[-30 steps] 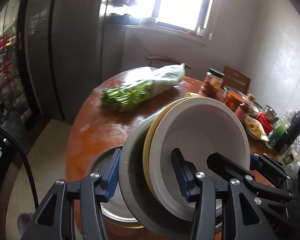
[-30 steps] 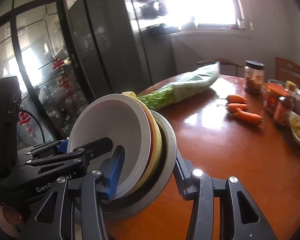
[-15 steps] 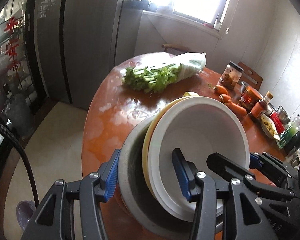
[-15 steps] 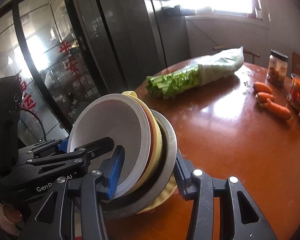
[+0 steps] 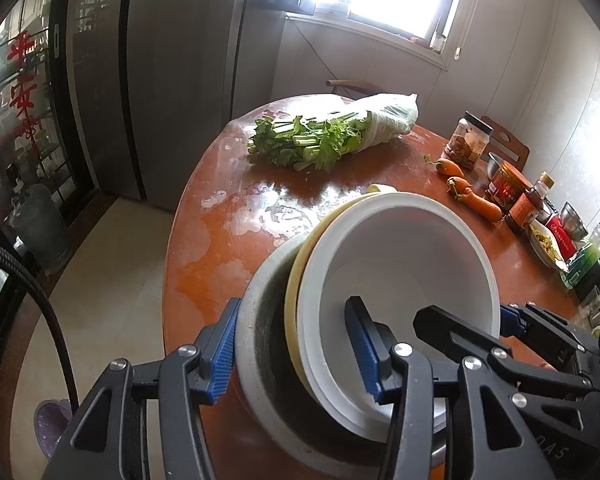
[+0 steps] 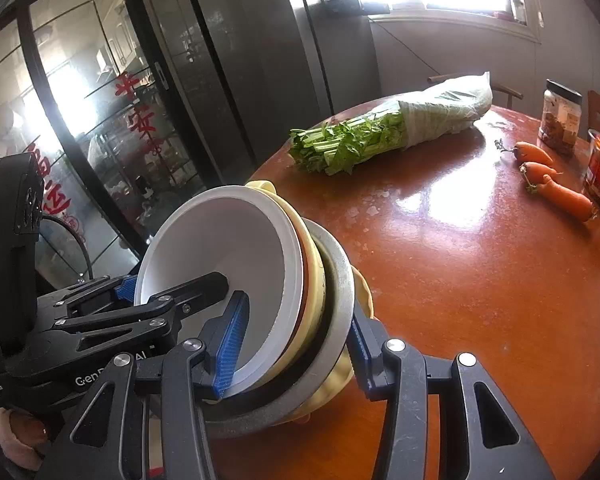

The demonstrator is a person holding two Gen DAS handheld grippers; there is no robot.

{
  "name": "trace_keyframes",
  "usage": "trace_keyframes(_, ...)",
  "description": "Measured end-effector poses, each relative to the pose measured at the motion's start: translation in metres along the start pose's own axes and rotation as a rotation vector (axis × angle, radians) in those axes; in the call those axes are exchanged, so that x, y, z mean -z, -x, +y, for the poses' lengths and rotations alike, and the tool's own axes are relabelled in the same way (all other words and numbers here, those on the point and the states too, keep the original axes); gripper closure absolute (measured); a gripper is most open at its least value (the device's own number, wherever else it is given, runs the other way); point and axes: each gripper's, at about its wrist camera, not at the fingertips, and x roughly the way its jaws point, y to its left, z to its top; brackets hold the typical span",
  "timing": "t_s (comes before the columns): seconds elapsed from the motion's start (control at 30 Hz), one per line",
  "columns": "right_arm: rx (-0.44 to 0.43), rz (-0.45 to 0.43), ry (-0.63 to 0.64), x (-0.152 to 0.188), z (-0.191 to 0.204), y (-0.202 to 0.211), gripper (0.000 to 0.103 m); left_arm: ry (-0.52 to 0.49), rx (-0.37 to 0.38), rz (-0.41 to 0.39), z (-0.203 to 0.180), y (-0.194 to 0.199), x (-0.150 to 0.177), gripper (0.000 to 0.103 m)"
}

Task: Organize plates and bowls
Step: 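Carry the nested bowl stack with both grippers toward the plate stack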

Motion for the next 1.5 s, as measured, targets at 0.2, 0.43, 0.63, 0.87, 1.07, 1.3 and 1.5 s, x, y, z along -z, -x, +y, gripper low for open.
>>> trace_keyframes(0.2, -0.001, 0.009, -0.002, 0.000, -0.001, -0.003, 0.054, -0.007, -0.005, -0.001, -0.001, -0.001, 0.001, 0.052)
trace_keyframes(0.43, 0.005, 0.016, 0.003, 0.001, -0.001, -0.006, 0.054, -0.001, -0.003, -0.003, 0.000, -0.002, 0.001, 0.051)
trace_keyframes(0.63, 0.012, 0.014, 0.011, 0.002, 0.000, -0.007, 0.053, -0.003, 0.001, 0.003, 0.001, -0.006, 0.001, 0.050)
trace_keyframes(0.87, 0.023, 0.003, 0.009, 0.000, -0.002, -0.004, 0.053, 0.001, 0.006, 0.001, 0.002, -0.004, 0.002, 0.047)
trace_keyframes(1.07, 0.043, -0.020, 0.016, -0.002, -0.002, 0.003, 0.053, 0.009, 0.009, -0.010, 0.005, 0.000, 0.001, 0.043)
trace_keyframes(1.3, 0.052, -0.036, 0.009, -0.002, -0.003, 0.010, 0.048, 0.018, 0.006, -0.027, 0.008, 0.007, -0.001, 0.037)
trace_keyframes(1.5, 0.051, -0.040, -0.005, -0.003, -0.005, 0.014, 0.041, 0.032, -0.002, -0.034, 0.014, 0.010, -0.002, 0.033)
